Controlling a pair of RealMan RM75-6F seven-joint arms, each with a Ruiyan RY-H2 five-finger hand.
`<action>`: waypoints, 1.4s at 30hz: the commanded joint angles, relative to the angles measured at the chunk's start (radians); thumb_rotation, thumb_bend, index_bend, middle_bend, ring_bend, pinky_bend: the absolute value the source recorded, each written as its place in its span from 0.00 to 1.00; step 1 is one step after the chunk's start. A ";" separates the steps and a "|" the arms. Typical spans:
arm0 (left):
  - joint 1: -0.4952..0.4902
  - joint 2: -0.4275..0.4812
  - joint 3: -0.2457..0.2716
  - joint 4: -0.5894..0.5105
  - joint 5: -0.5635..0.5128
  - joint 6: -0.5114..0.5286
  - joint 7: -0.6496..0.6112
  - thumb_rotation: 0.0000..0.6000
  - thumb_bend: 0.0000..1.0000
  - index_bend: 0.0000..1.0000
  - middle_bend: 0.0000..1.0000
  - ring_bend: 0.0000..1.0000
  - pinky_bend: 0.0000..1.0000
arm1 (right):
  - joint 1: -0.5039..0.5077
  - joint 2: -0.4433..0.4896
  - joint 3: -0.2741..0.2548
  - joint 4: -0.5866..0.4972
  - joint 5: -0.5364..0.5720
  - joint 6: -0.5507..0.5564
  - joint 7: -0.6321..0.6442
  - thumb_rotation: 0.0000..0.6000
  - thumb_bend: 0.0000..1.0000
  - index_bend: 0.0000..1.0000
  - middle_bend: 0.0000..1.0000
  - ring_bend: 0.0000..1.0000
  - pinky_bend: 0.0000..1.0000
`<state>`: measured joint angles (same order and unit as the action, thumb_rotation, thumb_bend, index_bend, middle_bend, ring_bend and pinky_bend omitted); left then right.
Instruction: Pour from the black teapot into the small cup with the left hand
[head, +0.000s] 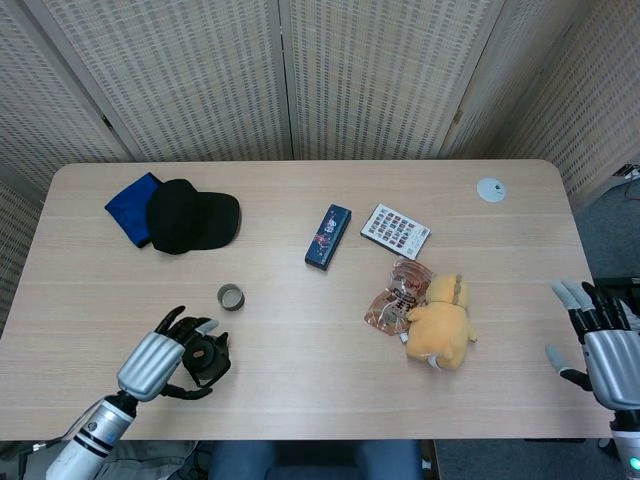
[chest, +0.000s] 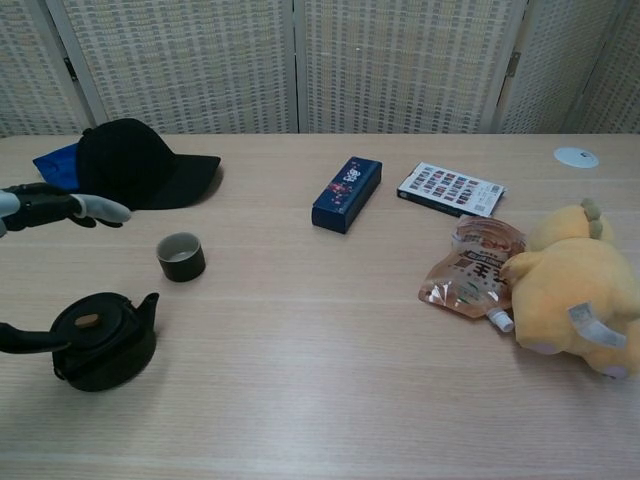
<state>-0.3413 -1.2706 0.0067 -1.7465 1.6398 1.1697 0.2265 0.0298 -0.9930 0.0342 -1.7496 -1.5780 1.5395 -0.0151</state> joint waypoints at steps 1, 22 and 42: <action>-0.007 -0.013 0.001 0.003 -0.006 -0.006 0.007 0.69 0.07 0.08 0.14 0.16 0.01 | -0.001 0.000 0.000 0.003 0.001 -0.001 0.002 1.00 0.29 0.02 0.09 0.00 0.01; -0.075 -0.131 -0.004 0.085 -0.087 -0.092 0.005 0.83 0.07 0.07 0.13 0.16 0.01 | -0.019 0.011 -0.001 0.014 0.013 0.017 0.026 1.00 0.29 0.03 0.09 0.00 0.01; -0.099 -0.116 -0.021 0.164 -0.181 -0.106 0.066 1.00 0.07 0.07 0.13 0.16 0.00 | -0.018 0.003 0.002 0.028 0.011 0.013 0.037 1.00 0.29 0.03 0.09 0.00 0.01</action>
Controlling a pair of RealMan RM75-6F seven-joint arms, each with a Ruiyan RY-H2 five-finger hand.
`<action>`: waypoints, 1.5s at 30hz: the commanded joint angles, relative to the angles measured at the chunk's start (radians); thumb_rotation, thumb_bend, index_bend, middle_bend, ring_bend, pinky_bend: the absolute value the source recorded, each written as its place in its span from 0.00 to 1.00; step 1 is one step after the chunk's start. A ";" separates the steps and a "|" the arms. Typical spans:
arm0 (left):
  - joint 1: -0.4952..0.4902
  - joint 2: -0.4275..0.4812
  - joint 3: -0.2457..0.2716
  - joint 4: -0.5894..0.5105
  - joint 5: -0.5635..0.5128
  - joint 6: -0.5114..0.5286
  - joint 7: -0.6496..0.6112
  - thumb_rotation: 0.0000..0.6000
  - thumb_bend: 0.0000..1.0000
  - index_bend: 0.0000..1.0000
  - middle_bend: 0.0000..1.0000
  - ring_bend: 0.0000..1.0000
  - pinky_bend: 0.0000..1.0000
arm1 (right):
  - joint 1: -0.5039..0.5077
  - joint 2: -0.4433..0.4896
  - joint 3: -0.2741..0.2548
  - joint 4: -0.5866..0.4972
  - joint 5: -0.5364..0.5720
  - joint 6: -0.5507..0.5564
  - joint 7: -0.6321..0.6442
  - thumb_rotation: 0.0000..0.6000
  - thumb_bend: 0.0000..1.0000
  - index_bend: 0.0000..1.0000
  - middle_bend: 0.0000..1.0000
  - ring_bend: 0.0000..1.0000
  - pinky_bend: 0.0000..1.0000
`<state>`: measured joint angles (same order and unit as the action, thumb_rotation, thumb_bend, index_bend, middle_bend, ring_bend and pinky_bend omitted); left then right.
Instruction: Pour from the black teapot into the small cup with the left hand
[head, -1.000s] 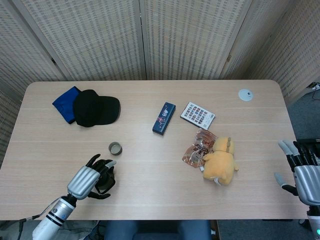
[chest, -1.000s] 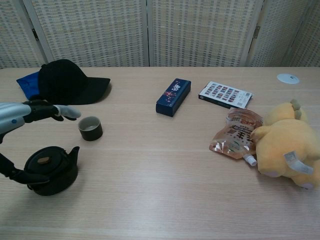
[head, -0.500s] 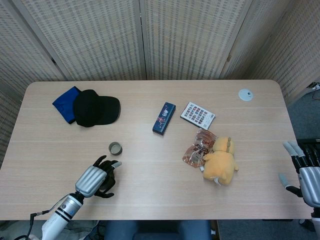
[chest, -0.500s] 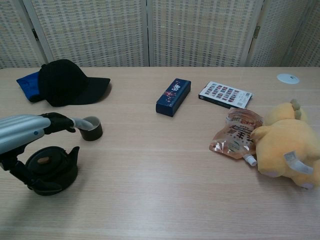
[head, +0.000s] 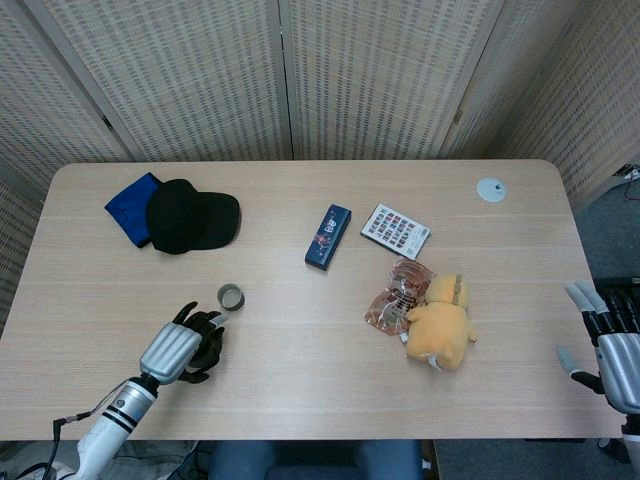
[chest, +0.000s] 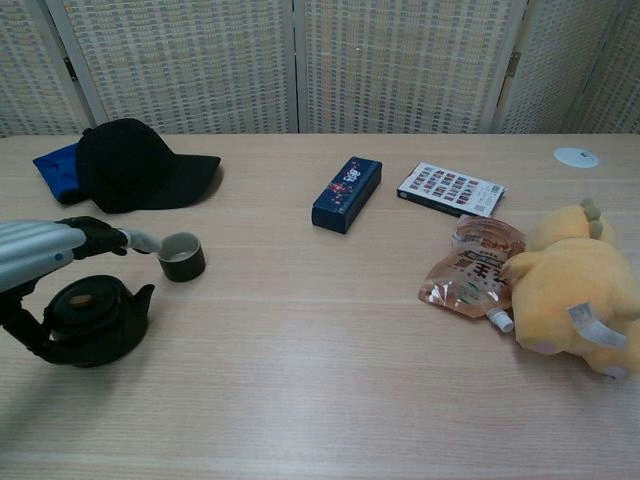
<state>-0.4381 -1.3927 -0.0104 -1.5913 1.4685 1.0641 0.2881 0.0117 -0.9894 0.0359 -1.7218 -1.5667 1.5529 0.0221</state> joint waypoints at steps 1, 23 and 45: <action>-0.003 0.008 -0.006 0.014 -0.015 0.000 0.006 1.00 0.07 0.07 0.13 0.16 0.00 | 0.000 -0.001 0.000 0.000 0.000 -0.001 -0.001 1.00 0.29 0.03 0.09 0.00 0.01; -0.060 -0.010 -0.078 0.154 -0.123 -0.031 0.017 1.00 0.07 0.07 0.13 0.16 0.00 | 0.002 -0.001 0.002 -0.007 0.005 -0.005 -0.013 1.00 0.29 0.03 0.09 0.00 0.01; 0.015 0.075 -0.069 0.008 -0.134 0.113 -0.016 1.00 0.07 0.27 0.19 0.22 0.00 | 0.004 -0.007 0.002 0.008 0.005 -0.012 0.002 1.00 0.29 0.03 0.09 0.00 0.01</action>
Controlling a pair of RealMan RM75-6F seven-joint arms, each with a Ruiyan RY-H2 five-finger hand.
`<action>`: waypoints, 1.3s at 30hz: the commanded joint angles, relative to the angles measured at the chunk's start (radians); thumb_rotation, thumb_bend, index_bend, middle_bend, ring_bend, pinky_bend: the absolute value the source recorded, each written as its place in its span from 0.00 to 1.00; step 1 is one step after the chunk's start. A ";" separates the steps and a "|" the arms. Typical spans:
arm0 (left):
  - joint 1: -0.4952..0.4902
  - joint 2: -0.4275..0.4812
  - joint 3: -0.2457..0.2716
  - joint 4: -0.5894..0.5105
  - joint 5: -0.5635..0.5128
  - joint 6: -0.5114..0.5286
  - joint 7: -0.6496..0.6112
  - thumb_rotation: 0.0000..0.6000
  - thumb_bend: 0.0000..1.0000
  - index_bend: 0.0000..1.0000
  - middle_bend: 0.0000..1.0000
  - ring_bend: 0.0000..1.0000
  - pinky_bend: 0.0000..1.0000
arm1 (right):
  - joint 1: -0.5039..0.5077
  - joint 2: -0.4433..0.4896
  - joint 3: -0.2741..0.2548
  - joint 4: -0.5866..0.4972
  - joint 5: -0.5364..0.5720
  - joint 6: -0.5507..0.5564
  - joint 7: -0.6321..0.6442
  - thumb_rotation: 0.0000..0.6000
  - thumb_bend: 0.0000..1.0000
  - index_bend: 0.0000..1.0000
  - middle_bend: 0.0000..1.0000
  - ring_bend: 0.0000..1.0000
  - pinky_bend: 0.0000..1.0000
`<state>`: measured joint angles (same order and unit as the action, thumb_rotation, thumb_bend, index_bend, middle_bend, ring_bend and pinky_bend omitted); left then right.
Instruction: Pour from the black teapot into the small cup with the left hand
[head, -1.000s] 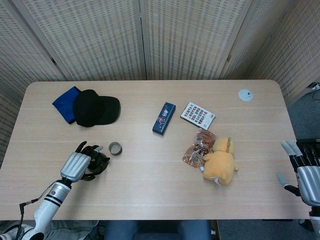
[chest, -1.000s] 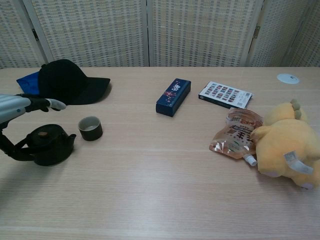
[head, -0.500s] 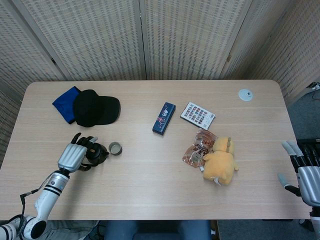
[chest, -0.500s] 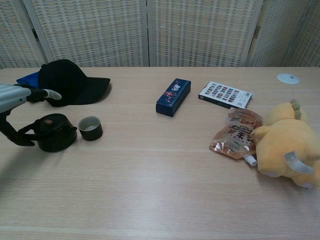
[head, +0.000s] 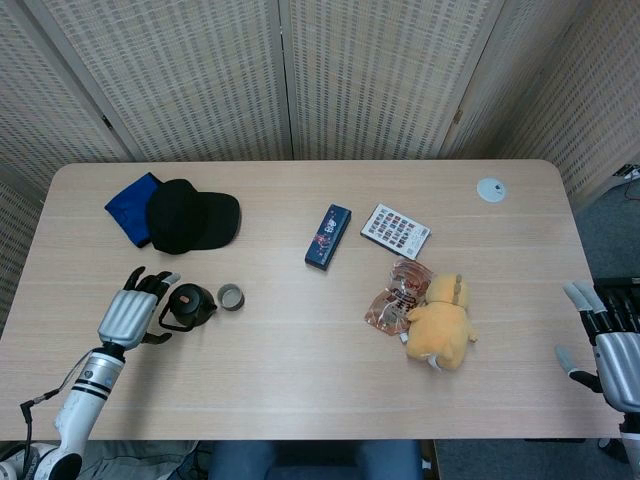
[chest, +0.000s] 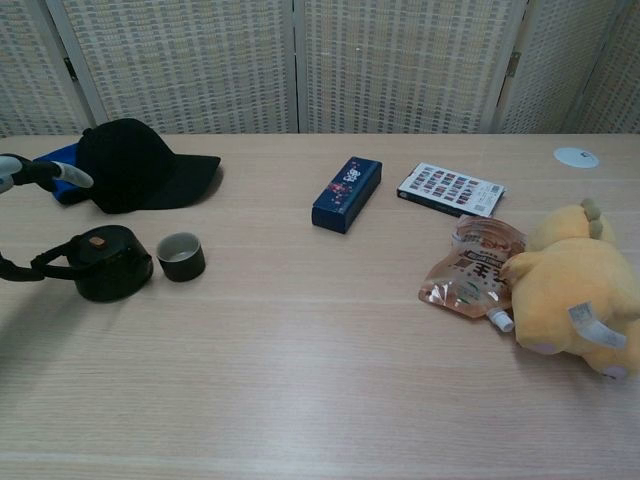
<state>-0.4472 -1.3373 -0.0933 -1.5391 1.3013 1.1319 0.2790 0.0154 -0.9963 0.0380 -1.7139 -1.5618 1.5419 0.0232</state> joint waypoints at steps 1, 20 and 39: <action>0.031 0.020 0.019 -0.059 0.043 0.058 -0.006 1.00 0.07 0.30 0.21 0.24 0.00 | 0.001 -0.001 0.000 0.001 0.000 -0.002 0.001 1.00 0.29 0.03 0.09 0.00 0.01; 0.042 -0.044 0.053 -0.057 0.068 0.074 0.094 1.00 0.08 0.43 0.35 0.33 0.00 | 0.009 -0.003 0.001 0.017 0.006 -0.017 0.016 1.00 0.29 0.03 0.09 0.00 0.01; 0.036 -0.088 0.044 -0.012 0.041 0.059 0.108 1.00 0.08 0.46 0.37 0.35 0.00 | 0.009 0.024 0.022 -0.009 0.004 0.016 -0.010 1.00 0.29 0.03 0.09 0.00 0.01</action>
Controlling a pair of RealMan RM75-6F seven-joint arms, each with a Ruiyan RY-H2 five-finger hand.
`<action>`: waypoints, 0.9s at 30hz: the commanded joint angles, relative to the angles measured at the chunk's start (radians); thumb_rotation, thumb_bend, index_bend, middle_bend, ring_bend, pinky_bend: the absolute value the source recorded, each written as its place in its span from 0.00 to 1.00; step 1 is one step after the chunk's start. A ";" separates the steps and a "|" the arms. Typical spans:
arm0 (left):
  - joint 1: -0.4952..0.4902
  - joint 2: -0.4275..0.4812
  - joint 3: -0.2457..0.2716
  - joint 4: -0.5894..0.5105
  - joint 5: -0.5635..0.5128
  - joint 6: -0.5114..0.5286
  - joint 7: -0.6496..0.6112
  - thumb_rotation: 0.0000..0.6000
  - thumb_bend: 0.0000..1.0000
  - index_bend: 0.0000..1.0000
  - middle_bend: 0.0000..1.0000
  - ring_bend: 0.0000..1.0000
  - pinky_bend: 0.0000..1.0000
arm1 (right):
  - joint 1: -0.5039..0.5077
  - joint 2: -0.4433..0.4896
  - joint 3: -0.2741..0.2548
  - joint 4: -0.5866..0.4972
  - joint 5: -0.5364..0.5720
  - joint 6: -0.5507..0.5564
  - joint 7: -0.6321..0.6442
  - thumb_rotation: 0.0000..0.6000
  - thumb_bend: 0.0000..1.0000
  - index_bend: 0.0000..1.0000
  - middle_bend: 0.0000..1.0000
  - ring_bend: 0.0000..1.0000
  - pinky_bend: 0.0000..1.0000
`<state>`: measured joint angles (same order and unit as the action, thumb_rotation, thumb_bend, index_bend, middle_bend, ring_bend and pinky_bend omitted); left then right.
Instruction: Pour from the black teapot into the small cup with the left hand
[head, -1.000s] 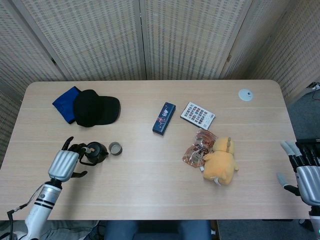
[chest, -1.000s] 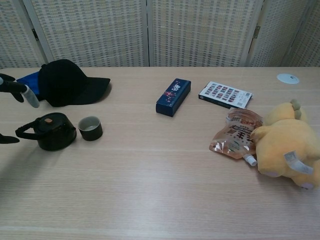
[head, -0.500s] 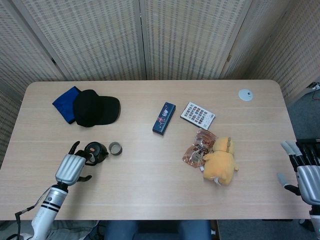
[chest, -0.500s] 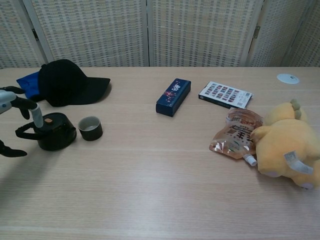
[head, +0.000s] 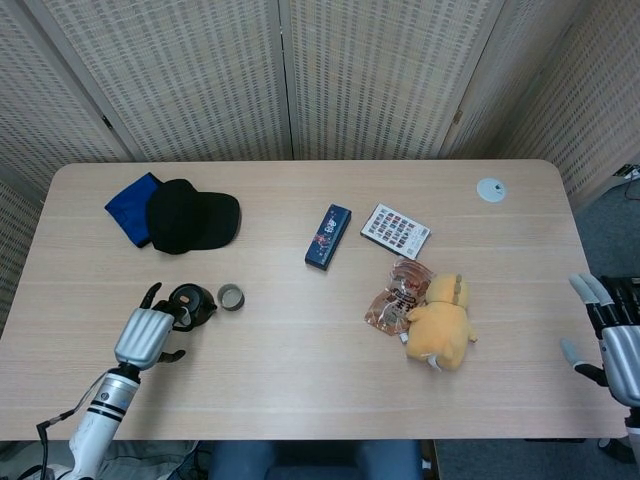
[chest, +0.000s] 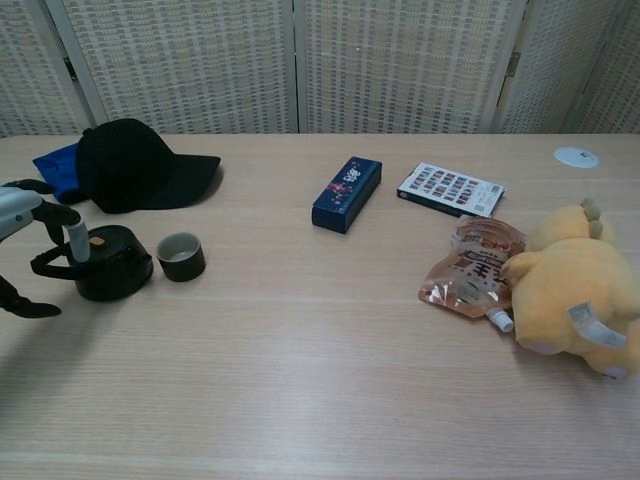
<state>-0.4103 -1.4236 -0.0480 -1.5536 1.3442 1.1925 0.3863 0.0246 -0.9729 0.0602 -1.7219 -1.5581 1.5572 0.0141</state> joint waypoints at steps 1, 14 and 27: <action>-0.001 -0.004 -0.002 0.005 -0.004 -0.003 0.001 1.00 0.08 0.45 0.37 0.35 0.00 | 0.000 0.002 0.000 -0.002 0.000 0.000 -0.002 1.00 0.29 0.03 0.09 0.00 0.01; -0.004 -0.021 -0.005 0.019 -0.032 -0.019 0.012 1.00 0.08 0.45 0.39 0.37 0.00 | -0.005 0.000 -0.004 -0.001 0.008 -0.003 -0.002 1.00 0.29 0.03 0.09 0.00 0.01; -0.006 -0.028 0.001 0.016 -0.032 -0.022 0.017 1.00 0.07 0.45 0.41 0.39 0.00 | -0.006 -0.004 -0.005 0.003 0.011 -0.007 -0.001 1.00 0.29 0.03 0.09 0.00 0.01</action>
<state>-0.4159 -1.4516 -0.0472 -1.5378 1.3124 1.1702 0.4031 0.0190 -0.9766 0.0547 -1.7186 -1.5468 1.5505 0.0132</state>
